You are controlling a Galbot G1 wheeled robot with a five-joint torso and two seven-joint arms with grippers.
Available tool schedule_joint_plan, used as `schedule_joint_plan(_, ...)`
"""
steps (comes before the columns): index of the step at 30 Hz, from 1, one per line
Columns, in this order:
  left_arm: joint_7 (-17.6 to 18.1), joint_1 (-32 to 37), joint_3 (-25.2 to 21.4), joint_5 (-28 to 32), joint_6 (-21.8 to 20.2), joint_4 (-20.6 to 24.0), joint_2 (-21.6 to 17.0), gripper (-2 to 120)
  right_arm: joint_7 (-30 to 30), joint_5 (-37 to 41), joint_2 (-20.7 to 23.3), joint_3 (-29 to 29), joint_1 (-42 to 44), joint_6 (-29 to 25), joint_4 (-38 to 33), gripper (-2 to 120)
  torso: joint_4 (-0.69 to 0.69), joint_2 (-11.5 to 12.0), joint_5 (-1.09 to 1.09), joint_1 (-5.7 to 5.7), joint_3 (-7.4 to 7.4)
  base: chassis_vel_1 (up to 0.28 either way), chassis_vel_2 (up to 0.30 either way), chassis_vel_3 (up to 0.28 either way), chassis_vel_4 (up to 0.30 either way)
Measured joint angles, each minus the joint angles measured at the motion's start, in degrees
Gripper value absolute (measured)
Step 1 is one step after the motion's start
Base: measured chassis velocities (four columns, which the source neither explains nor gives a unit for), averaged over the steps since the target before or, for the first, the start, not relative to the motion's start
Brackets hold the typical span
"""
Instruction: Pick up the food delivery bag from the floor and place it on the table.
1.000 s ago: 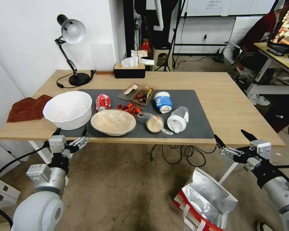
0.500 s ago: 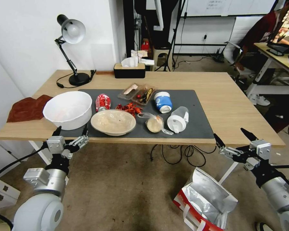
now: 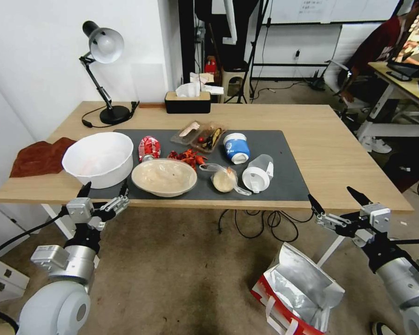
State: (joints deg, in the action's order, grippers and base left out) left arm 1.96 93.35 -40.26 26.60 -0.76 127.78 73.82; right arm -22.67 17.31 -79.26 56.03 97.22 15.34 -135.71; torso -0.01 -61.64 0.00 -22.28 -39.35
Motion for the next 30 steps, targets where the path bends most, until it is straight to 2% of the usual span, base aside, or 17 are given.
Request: schedule_joint_plan(30,-1.8,1.5,-0.5,-0.7,2.6,-0.1,0.9,100,0.0,0.0,-1.1,0.1,0.5,0.2,-1.1,100,0.01,9.0,0.00,3.93,5.08,0.000,0.000,0.000,0.000)
